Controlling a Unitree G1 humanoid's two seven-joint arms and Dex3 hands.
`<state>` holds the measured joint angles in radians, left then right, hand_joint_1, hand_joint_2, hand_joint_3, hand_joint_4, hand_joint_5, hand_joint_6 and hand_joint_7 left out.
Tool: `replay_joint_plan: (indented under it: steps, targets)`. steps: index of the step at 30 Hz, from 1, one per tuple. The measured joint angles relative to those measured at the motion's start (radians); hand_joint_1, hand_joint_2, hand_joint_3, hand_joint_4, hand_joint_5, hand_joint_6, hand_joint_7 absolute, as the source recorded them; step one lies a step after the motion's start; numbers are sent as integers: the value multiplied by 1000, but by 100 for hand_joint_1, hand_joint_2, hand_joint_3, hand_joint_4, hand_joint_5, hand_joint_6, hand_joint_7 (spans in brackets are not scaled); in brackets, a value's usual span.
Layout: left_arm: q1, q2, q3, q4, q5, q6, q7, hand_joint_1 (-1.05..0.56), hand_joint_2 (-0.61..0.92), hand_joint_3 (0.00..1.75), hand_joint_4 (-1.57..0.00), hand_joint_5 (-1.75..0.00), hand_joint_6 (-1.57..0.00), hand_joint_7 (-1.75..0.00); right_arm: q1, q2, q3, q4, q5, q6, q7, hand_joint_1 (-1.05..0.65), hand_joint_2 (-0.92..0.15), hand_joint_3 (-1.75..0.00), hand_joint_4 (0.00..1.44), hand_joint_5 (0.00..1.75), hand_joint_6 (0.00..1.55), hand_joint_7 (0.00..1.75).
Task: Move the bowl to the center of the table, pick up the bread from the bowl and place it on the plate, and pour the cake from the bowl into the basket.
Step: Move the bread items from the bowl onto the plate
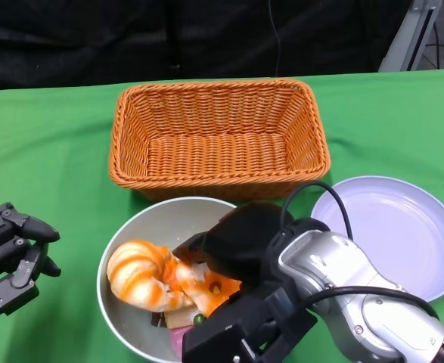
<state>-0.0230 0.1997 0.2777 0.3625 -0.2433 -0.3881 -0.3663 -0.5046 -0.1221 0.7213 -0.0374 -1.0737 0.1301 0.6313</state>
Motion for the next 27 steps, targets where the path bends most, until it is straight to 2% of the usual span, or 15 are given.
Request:
replay_joint_plan:
  steps: [6, 14, 24, 27]
  targets:
    - [0, 0, 0, 0, -1, 1, 0, -5, 70, 84, -66, -158, -72, -126, 1, 0, 14, 46, -22, -32, -121, -105, -92, -47, 31, 4, 34, 0]
    - [0, 0, 0, 0, -2, 1, -1, -6, 69, 85, -66, -159, -71, -126, 3, 0, 49, 60, -75, -38, -154, -105, -92, -45, 29, 2, 36, 1]
    - [2, 0, 0, -2, -4, 2, -2, -5, 69, 85, -66, -161, -70, -129, -13, 9, 87, 60, -136, -17, -62, -105, -92, -37, 32, 3, 45, 4]
    - [1, 0, -1, -2, -4, 1, -2, -6, 69, 86, -67, -161, -71, -129, -28, 26, 110, 64, -158, -2, -10, -104, -92, -34, 31, 2, 46, 3]
